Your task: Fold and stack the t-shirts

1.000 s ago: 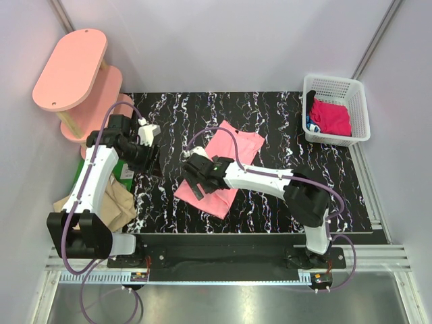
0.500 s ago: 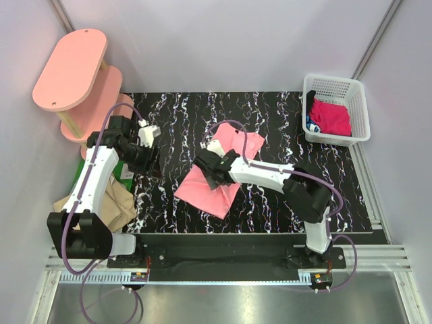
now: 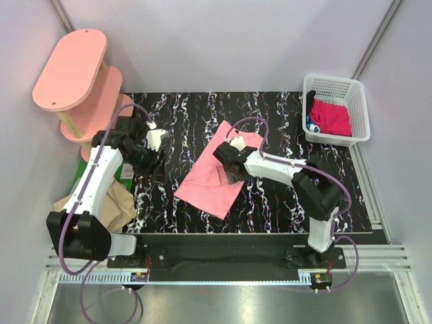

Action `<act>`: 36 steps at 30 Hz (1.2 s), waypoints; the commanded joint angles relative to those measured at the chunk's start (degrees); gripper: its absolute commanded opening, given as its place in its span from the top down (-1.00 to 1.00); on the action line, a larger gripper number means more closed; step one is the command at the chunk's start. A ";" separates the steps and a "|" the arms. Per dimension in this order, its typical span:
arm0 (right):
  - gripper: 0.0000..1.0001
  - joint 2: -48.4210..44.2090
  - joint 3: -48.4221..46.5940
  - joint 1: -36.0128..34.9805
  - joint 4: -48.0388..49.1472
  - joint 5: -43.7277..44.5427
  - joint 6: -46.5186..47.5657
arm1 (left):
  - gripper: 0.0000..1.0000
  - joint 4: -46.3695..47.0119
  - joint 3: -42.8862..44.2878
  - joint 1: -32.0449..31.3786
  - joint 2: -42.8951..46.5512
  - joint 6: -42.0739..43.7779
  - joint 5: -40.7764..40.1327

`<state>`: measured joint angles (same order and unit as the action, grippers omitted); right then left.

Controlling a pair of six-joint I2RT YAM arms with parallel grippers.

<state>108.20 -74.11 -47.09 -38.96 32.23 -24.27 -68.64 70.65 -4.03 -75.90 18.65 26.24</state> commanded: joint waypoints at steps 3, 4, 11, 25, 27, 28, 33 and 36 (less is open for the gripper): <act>-0.95 -8.00 -4.81 -0.20 -0.50 -5.32 -2.45 | -0.21 -1.76 2.29 -3.88 1.10 1.74 -0.05; -0.93 -8.18 -5.43 -0.28 -0.59 -7.33 -2.53 | -0.21 -1.50 2.38 -3.79 1.28 1.65 0.74; -0.90 -4.14 -7.72 -0.55 -0.77 -11.92 -3.76 | -0.20 -1.06 2.91 -1.69 2.16 1.12 3.12; -0.89 0.16 -10.71 -5.03 5.12 -28.89 -1.48 | -0.20 -0.88 1.33 1.57 2.42 2.53 2.24; -0.89 1.22 -11.15 -5.12 5.38 -30.46 -1.48 | -0.20 -0.97 1.24 1.75 2.51 2.61 2.24; -0.89 1.48 -11.32 -5.12 5.56 -30.82 -1.65 | -0.20 -0.97 1.24 1.75 2.60 2.61 2.06; -0.89 3.68 -12.55 -5.03 5.83 -31.00 -1.48 | -0.20 -1.06 1.42 2.10 3.12 2.88 1.62; -0.89 4.38 -12.64 -5.03 6.00 -31.00 -0.87 | -0.20 -1.05 1.42 2.19 3.48 2.88 1.27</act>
<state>111.87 -84.36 -52.29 -34.44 2.28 -26.28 -70.19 71.26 -2.28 -74.91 20.75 26.96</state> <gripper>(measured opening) 0.946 0.602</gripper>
